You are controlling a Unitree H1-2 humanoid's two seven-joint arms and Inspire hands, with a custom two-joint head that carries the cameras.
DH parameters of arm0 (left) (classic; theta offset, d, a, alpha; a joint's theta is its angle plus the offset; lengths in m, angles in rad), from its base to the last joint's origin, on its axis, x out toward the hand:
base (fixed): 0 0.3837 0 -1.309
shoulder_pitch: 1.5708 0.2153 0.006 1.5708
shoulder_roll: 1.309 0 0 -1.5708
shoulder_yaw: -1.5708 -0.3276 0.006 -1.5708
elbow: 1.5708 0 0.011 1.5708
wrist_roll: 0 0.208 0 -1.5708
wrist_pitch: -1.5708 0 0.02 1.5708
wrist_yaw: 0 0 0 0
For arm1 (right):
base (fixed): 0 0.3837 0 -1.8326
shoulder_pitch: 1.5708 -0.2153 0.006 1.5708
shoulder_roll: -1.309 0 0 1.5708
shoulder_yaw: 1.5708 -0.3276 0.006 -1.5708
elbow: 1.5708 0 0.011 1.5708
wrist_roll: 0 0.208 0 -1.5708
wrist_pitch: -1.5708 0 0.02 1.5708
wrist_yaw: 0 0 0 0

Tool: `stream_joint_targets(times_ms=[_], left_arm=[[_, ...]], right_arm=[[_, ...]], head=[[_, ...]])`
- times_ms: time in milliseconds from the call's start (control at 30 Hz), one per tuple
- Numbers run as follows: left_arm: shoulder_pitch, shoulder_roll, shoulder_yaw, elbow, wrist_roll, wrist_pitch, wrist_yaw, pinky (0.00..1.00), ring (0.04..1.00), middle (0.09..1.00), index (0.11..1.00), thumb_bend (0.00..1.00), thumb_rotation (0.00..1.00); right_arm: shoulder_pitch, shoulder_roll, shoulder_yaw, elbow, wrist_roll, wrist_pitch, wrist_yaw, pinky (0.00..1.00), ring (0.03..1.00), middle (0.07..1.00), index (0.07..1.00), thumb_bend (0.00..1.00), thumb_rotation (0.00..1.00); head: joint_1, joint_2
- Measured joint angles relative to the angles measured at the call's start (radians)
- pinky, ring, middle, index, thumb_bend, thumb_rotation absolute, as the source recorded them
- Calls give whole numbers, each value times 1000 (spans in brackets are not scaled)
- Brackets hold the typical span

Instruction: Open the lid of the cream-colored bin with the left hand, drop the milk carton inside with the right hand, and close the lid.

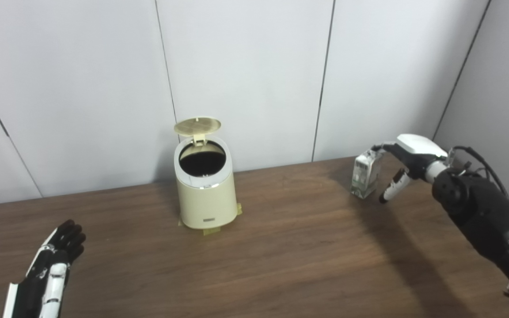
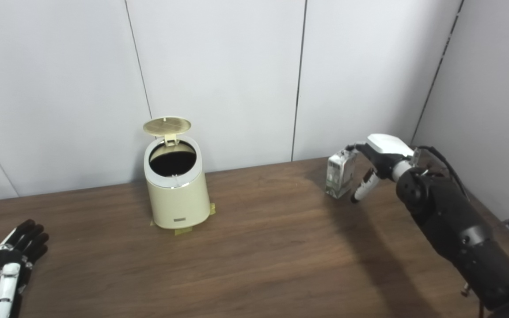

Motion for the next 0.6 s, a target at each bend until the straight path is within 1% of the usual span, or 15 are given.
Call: stream_joint_targets(times_ms=[133, 167, 233, 367, 433, 500, 567, 600], left_arm=[[0, 1, -4, 0, 1, 0, 0, 913, 884, 884, 877, 379, 735], [0, 1, -6, 0, 1, 0, 0, 895, 879, 883, 876, 382, 739], [1, 1, -7, 0, 4, -1, 0, 888, 880, 883, 878, 374, 741], [1, 1, -12, 0, 19, -3, -1, 918, 893, 893, 889, 354, 766], [1, 1, -13, 7, 23, -8, -2, 918, 890, 891, 887, 350, 765], [1, 1, -13, 19, 24, -11, -2, 920, 890, 888, 884, 370, 767], [1, 1, -14, 29, 28, -11, -2, 941, 896, 894, 891, 364, 782], [1, 1, -15, 29, 30, -11, -2, 957, 905, 900, 897, 358, 791]], right_arm=[[6, 3, -4, 3, 0, -13, -19, 766, 870, 880, 862, 978, 154], [7, 3, -7, -1, 1, -10, -20, 739, 858, 874, 865, 965, 153], [18, 4, -17, -43, 1, 14, -17, 718, 845, 870, 865, 957, 157], [14, 16, -30, -99, 8, 58, 6, 704, 838, 877, 871, 944, 176], [8, 28, -39, -103, 17, 84, 17, 681, 826, 870, 869, 940, 188], [5, 37, -47, -106, 25, 107, 28, 684, 828, 873, 874, 923, 199], [1, 50, -65, -108, 40, 145, 38, 710, 848, 881, 891, 919, 206], [-3, 60, -76, -109, 46, 174, 41, 698, 845, 882, 899, 920, 209]], head=[[-2, 0], [-3, -2], [-6, -2], [-5, -5], [-5, -8], [-6, -9], [-9, -12], [-9, -14]])
